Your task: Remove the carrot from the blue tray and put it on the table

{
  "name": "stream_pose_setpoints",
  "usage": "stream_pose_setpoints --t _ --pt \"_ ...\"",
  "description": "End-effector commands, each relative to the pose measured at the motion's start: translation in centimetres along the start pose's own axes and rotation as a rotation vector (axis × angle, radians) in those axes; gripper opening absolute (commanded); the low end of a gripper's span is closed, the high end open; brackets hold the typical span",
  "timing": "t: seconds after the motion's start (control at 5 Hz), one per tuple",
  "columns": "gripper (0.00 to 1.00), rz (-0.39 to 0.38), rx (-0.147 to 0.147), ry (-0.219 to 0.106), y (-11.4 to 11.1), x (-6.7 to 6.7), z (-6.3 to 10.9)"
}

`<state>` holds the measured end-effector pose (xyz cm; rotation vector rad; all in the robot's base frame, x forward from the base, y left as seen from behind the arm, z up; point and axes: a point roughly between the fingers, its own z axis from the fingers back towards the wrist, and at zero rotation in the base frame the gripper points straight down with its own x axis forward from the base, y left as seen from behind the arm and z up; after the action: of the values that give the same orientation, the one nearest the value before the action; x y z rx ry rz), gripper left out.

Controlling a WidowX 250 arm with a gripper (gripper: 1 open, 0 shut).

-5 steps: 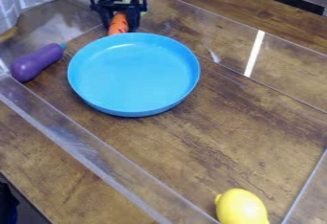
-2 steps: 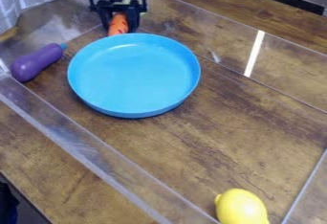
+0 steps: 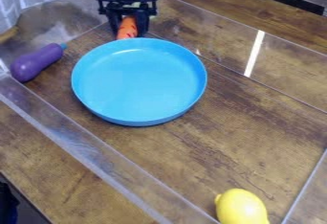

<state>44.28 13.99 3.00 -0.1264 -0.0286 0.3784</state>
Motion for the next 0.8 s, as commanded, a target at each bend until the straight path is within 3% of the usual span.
stream_pose_setpoints --t 0.0,0.2,0.6 --pt "0.00 -0.060 -0.009 -0.088 -1.5 0.5 4.4" --pt "0.00 -0.078 -0.009 -0.092 -1.0 0.5 4.6" --pt "0.00 -0.201 -0.014 -0.087 -2.1 0.0 4.4"
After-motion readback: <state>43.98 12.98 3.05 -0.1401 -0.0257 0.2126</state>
